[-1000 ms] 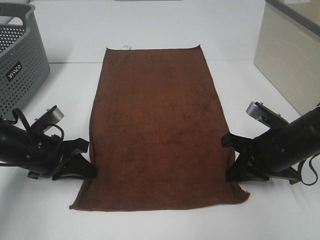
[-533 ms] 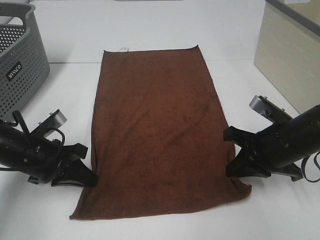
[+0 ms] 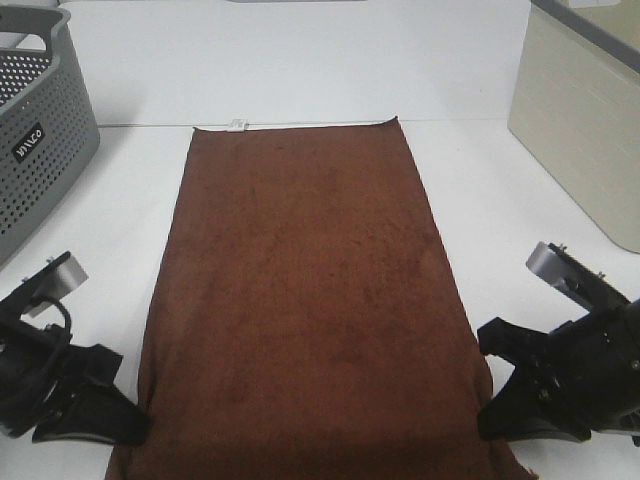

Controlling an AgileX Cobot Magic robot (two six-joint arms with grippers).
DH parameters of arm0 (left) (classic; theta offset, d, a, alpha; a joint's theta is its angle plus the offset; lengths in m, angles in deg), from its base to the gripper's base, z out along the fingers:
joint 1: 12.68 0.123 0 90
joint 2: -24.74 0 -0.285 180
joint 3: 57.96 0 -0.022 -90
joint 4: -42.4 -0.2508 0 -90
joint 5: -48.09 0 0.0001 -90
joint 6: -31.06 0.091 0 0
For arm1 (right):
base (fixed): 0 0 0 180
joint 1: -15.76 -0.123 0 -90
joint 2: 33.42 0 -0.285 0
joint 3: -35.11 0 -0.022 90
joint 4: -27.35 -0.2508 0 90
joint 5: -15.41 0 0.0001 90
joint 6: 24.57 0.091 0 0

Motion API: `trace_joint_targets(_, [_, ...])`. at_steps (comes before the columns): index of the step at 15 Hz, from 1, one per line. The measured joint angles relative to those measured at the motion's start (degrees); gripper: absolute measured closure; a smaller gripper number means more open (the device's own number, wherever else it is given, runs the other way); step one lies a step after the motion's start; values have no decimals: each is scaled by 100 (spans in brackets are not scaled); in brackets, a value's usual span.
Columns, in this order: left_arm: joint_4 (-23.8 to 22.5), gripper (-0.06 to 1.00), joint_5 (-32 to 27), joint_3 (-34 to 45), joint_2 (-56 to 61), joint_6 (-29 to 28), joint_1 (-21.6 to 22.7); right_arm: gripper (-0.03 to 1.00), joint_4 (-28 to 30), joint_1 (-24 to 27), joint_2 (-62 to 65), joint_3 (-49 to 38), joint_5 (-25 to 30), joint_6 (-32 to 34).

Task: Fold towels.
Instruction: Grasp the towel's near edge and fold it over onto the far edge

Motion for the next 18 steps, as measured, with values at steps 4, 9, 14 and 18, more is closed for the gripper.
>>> trace_joint_targets(4, [-178,94,-6,166,275,-516,0,97,292,0,6,138,195,34])
trace_joint_targets(9, [-1507,94,-115,-1169,235,-2194,0,97,1278,0,-57,1679,630,928])
trace_joint_targets(14, [-2710,94,-183,-3180,-441,-3862,0,97,2303,0,-900,4097,1266,1914])
trace_joint_targets(18, [-3358,94,-252,-4859,-1272,-4767,0,97,2979,0,-1925,6039,1633,2464])
